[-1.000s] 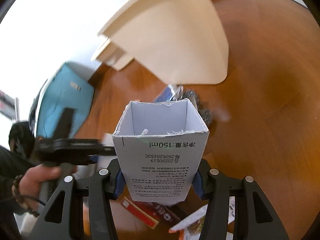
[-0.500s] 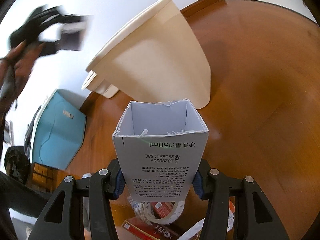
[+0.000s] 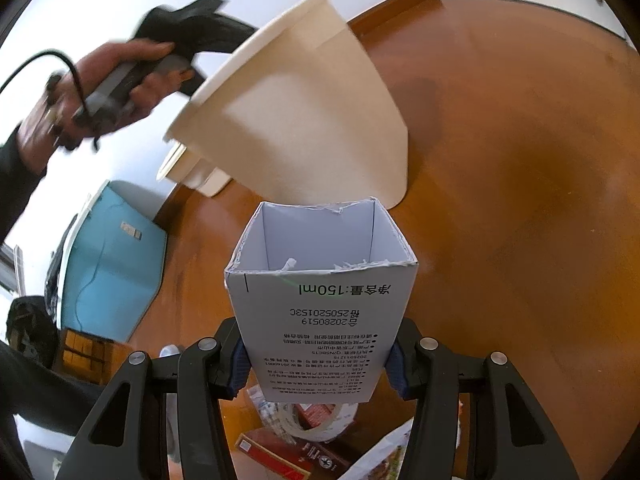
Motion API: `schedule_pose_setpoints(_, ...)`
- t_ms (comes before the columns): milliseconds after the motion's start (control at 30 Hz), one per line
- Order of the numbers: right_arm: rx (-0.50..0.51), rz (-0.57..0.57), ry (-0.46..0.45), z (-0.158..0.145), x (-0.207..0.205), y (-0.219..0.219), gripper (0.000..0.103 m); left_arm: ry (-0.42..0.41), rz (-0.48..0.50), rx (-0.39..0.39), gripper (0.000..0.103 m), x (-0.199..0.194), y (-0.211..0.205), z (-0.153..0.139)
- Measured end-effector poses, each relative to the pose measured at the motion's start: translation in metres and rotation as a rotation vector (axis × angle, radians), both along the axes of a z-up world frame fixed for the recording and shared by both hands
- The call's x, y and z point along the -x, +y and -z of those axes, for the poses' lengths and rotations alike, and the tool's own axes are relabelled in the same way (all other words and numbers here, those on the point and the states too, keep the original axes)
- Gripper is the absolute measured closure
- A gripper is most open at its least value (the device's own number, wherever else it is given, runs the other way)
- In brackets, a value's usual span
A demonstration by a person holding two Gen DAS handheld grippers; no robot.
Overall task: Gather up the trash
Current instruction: 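Carry the white carton toward the wastebasket with the right tool while the left tool grasps a white leaflet, then open the right tool to drop the white carton into the wastebasket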
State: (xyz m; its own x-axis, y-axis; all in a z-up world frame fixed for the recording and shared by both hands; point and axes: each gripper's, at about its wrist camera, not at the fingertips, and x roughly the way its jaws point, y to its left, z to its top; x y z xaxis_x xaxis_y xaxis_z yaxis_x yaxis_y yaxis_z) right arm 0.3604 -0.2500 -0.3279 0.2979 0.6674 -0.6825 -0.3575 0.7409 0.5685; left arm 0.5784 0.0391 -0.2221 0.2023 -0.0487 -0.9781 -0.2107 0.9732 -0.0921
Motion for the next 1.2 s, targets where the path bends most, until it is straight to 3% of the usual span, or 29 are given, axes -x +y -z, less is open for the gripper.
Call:
schedule_pose_setpoints(100, 0.001, 0.038, -0.059, -0.024, -0.006, -0.014, 0.048, -0.226, 0.094, -0.005, 0.044, 0.064, 0.0, -0.073)
schedule_pose_setpoints(167, -0.007, 0.059, -0.105, -0.045, -0.015, -0.021, 0.048, -0.363, 0.083, -0.038, 0.044, 0.106, 0.004, -0.104)
schedule_pose_setpoints(267, -0.02, 0.085, -0.22, -0.096, -0.036, -0.022, 0.048, -0.528, -0.021, -0.035, 0.043, 0.162, 0.013, -0.121)
schedule_pose_setpoints(333, -0.044, 0.089, -0.312, -0.142, -0.056, -0.015, 0.048, -0.571, -0.107, 0.006, 0.033, 0.194, 0.018, -0.113)
schedule_pose_setpoints(433, 0.003, 0.039, -0.38, -0.189, -0.091, 0.015, 0.048, -0.516, -0.193, 0.059, 0.029, 0.23, 0.019, -0.061)
schedule_pose_setpoints(533, 0.094, -0.042, -0.383, -0.213, -0.132, 0.064, 0.048, -0.342, -0.257, 0.132, 0.029, 0.249, 0.021, 0.002)
schedule_pose_setpoints(600, 0.198, -0.142, -0.343, -0.21, -0.166, 0.114, 0.048, -0.246, -0.294, 0.122, 0.029, 0.267, 0.024, 0.036)
schedule_pose_setpoints(667, 0.328, -0.216, -0.29, -0.192, -0.196, 0.157, 0.048, -0.165, -0.316, 0.113, 0.025, 0.281, 0.03, 0.063)
schedule_pose_setpoints(733, 0.404, -0.295, -0.157, -0.157, -0.223, 0.196, 0.048, -0.096, -0.334, 0.126, 0.025, 0.291, 0.039, 0.09)
schedule_pose_setpoints(833, 0.588, -0.396, -0.059, -0.102, -0.235, 0.245, 0.047, -0.034, -0.366, 0.143, 0.02, 0.308, 0.049, 0.121)
schedule_pose_setpoints(967, 0.702, -0.43, 0.061, -0.05, -0.242, 0.261, 0.046, 0.0, -0.379, 0.168, 0.014, 0.321, 0.057, 0.136)
schedule_pose_setpoints(1067, 0.704, -0.406, 0.112, -0.042, -0.248, 0.256, 0.043, 0.029, -0.373, 0.166, 0.014, 0.323, 0.061, 0.149)
schedule_pose_setpoints(1100, 0.699, -0.393, 0.105, -0.044, -0.25, 0.253, 0.035, 0.041, -0.378, 0.171, 0.014, 0.323, 0.063, 0.158)
schedule_pose_setpoints(1200, 0.703, -0.348, 0.082, -0.053, -0.254, 0.241, 0.032, 0.062, -0.416, 0.198, 0.014, 0.326, 0.072, 0.173)
